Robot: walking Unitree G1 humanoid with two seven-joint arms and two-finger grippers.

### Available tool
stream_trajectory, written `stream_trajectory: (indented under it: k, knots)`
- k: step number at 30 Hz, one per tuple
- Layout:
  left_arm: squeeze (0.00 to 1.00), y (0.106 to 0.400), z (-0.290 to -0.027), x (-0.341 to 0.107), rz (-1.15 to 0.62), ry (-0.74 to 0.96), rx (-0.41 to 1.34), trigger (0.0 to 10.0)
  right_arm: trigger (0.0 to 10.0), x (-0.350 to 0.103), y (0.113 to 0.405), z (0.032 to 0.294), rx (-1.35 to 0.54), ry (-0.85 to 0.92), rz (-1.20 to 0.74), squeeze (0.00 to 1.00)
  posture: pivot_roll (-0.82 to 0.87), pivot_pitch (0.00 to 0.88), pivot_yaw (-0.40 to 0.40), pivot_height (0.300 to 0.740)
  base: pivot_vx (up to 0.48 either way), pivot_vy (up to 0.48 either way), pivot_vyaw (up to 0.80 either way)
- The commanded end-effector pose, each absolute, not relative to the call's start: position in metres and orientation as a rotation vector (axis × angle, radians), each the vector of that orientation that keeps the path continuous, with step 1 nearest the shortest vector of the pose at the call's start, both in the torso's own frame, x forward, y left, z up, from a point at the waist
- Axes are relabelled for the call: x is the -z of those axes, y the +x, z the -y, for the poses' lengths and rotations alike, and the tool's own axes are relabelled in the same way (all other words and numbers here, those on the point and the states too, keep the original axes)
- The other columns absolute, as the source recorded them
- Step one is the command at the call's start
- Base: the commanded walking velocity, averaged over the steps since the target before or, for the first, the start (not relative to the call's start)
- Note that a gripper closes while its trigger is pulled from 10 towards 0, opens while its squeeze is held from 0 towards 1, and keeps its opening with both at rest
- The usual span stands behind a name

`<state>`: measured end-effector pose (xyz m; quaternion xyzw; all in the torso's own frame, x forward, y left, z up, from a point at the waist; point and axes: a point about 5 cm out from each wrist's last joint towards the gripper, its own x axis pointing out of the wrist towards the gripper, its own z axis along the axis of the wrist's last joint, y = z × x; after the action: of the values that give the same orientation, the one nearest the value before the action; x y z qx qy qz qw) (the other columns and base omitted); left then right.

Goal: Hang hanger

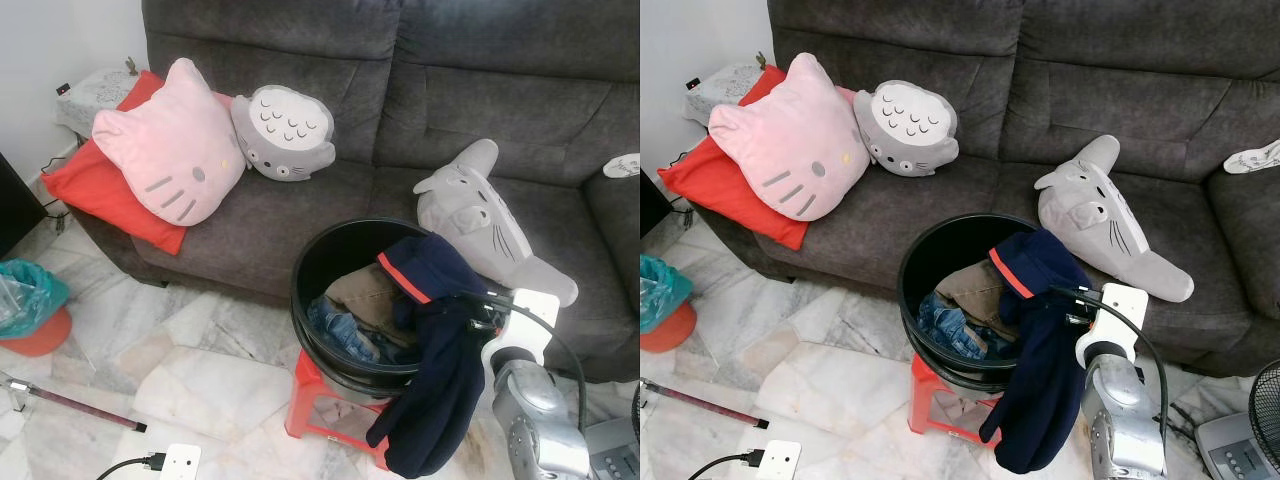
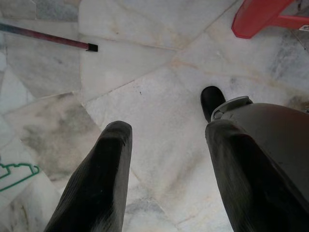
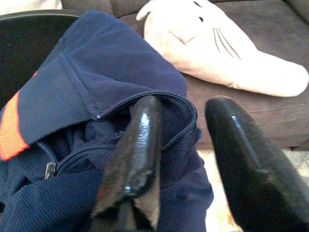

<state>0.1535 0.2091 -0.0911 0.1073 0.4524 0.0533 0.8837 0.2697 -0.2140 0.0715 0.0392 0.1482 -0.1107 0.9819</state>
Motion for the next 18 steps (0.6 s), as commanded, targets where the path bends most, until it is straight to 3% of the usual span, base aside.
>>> stream_trajectory:
  k: [1,18]
  knots:
    - [0.0,0.148,-0.21,0.093,-0.957,0.23,-0.116,10.0,10.0,-0.071,0.271,0.206,0.181,0.075,-0.306,1.0,-0.09,0.076,0.01,0.74,0.0,0.0,0.0]
    - [0.0,0.148,-0.21,0.093,-0.955,0.224,-0.12,10.0,10.0,-0.083,0.273,0.199,0.117,0.068,-0.227,1.0,-0.09,0.074,0.008,0.74,0.0,0.0,0.0]
